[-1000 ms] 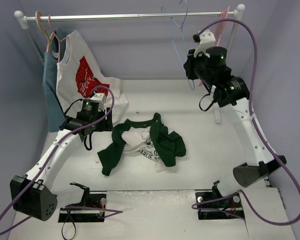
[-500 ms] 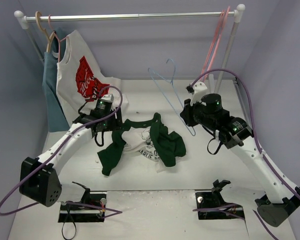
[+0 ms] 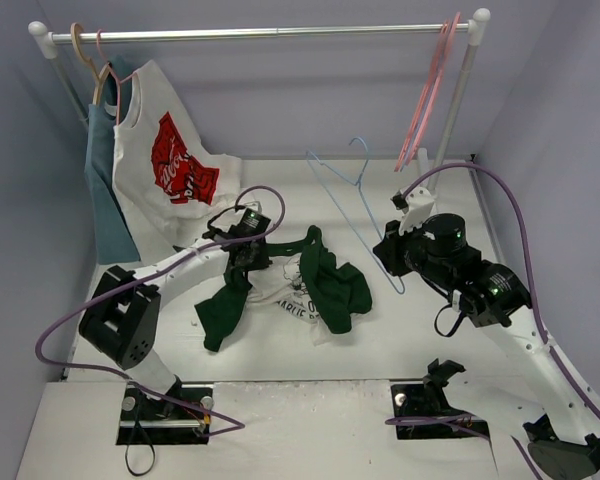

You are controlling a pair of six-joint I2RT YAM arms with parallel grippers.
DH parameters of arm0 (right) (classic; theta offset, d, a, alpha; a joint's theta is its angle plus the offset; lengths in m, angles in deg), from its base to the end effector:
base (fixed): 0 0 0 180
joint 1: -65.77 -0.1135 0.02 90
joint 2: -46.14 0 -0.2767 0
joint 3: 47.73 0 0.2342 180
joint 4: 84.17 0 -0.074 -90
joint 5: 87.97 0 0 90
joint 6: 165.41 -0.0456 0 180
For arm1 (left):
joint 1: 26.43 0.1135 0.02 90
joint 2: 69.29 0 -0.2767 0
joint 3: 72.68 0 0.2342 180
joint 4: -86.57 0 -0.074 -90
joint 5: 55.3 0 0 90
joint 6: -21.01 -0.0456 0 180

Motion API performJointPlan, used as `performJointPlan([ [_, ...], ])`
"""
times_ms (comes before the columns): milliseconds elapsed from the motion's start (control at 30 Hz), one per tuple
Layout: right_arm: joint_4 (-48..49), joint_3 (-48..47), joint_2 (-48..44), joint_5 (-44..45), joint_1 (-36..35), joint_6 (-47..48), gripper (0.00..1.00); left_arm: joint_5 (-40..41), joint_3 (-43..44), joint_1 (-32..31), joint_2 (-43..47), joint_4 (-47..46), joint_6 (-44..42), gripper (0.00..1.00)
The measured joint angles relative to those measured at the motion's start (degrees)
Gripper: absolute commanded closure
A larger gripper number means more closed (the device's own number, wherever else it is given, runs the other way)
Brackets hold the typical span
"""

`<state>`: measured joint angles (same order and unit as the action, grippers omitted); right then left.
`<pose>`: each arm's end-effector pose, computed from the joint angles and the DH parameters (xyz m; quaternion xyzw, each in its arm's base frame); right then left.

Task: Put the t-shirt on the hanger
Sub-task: Place tshirt on hanger

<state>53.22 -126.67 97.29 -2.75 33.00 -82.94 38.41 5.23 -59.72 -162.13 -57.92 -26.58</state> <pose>0.1401 0.0947 0.4076 -0.1978 0.7670 0.2410 0.5608 0.2826 -0.1820 0.2374 -0.0857 0.9367 -0.1835 0.2858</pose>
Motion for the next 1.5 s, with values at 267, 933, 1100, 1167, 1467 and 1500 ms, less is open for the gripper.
performJointPlan([
  [267, -0.4, 0.0, -0.3, -0.2, 0.0, 0.2, 1.00, 3.7, -13.7, -10.1, 13.4, 1.4, 2.0, 1.00],
  [933, -1.2, 0.0, -2.3, -0.2, 0.0, 1.6, 1.00, 11.8, 5.3, -6.4, 19.2, 15.0, 1.2, 0.47],
  [1100, -1.2, 0.0, -2.6, -0.2, 0.0, 1.6, 1.00, 10.8, 14.6, 2.0, 5.6, 15.3, -1.3, 0.46],
  [1167, -1.2, 0.0, -2.6, -0.2, 0.0, 1.6, 1.00, 10.3, 17.3, 3.0, -1.2, 15.4, -2.0, 0.46],
  [1467, -1.1, 1.5, -2.5, -0.3, 0.0, 1.6, 1.00, 6.1, 24.5, 6.9, -22.0, 15.8, -1.2, 0.46],
  [1500, -1.1, 1.7, -2.5, -0.3, 0.0, 1.6, 1.00, 5.9, 24.5, 7.6, -22.6, 15.7, -0.9, 0.46],
])
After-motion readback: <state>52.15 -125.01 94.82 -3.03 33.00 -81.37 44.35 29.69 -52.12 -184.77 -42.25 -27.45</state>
